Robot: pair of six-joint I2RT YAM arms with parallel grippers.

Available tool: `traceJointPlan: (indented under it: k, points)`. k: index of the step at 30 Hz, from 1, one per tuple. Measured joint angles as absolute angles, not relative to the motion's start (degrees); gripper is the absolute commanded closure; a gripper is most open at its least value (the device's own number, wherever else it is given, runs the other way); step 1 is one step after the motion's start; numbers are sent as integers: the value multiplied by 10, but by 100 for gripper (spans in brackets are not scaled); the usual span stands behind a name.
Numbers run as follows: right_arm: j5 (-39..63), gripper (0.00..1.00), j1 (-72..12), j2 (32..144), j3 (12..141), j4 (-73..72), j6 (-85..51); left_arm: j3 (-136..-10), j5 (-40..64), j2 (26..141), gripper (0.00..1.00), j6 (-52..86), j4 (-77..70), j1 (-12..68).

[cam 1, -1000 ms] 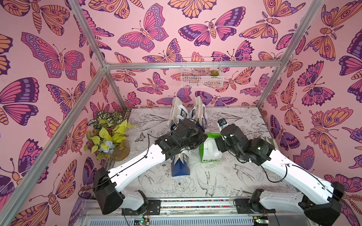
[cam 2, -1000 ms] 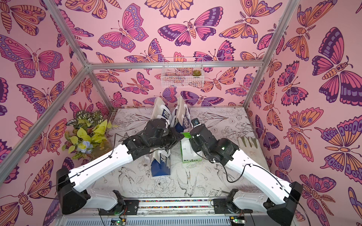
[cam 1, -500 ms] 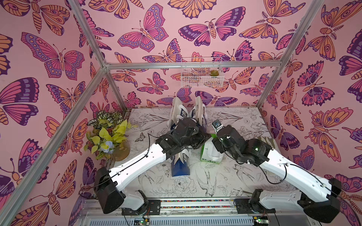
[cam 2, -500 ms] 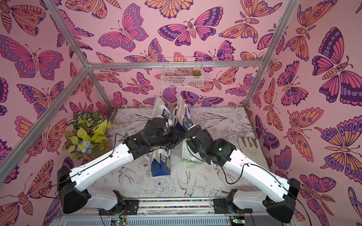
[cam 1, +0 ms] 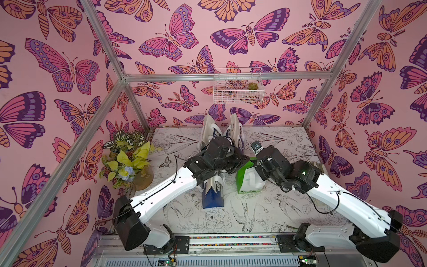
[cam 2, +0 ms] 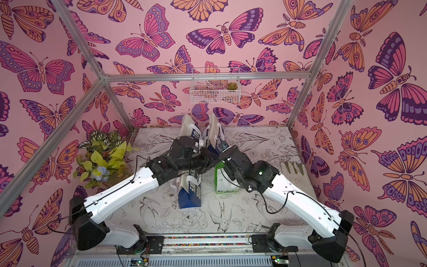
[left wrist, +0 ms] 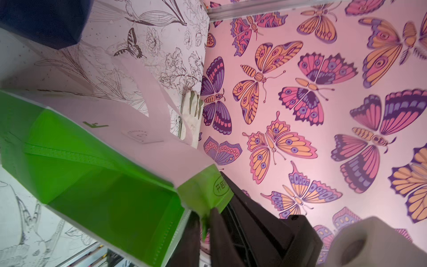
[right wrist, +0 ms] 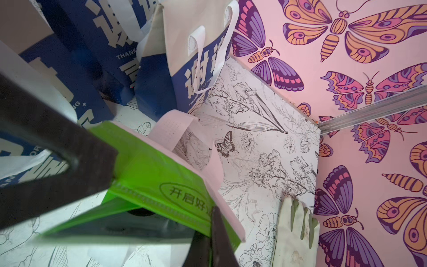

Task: Open the takeout bag
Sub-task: Open the takeout bag at the center of the board.

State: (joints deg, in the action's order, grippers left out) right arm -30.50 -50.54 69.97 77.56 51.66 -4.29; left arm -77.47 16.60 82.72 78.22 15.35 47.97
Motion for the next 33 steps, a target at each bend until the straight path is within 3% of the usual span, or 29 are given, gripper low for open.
traceJointPlan:
  k: [5, 17, 22, 26, 28, 33]
  points:
    - [-234, 100, -503, 692, 798, 552, -73, -788, 171, 831, 47, 774, 170, 511]
    - [-134, 100, -503, 615, 762, 576, -112, -813, 167, 852, 54, 794, 201, 529]
    - [-124, 99, -503, 615, 762, 585, -111, -838, 167, 869, 76, 796, 218, 532]
    - [-144, 72, -503, 622, 776, 606, -110, -858, 168, 883, 100, 790, 228, 533]
    - [-164, 59, -503, 626, 788, 619, -107, -866, 167, 891, 100, 787, 234, 533]
    - [-201, 53, -503, 634, 804, 637, -102, -883, 167, 902, 100, 783, 246, 533]
